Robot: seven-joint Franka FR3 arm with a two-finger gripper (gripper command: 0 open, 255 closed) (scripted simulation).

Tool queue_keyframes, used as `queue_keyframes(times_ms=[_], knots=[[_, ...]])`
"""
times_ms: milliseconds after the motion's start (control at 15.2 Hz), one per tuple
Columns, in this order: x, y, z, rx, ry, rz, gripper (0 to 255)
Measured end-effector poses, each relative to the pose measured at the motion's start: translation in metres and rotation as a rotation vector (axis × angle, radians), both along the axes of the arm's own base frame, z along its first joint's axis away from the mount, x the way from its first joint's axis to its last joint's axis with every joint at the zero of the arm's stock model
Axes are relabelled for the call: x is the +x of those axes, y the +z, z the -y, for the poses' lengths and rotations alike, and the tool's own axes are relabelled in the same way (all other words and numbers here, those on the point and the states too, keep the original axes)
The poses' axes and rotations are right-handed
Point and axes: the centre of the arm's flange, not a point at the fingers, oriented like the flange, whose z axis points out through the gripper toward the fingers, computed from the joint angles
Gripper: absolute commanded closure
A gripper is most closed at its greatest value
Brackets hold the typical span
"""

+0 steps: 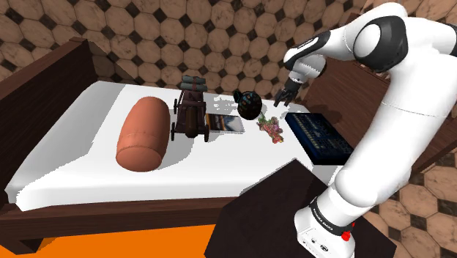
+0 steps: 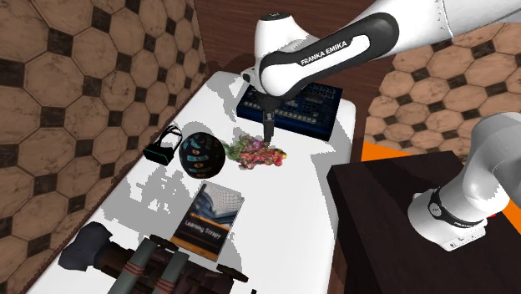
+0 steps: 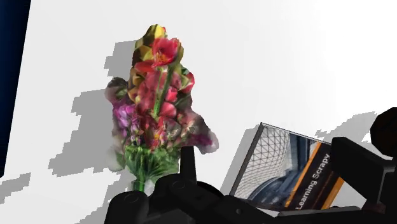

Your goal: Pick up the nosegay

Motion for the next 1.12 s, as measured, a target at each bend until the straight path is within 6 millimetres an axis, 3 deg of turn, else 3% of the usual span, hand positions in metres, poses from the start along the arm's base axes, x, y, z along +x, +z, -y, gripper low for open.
queue_keyframes(times_ms=[924,1122], knots=[[0.064,-0.124,0.127,0.000,-0.002,-0.042,0],[0.068,-0.141,0.136,0.001,-0.002,-0.045,0]])
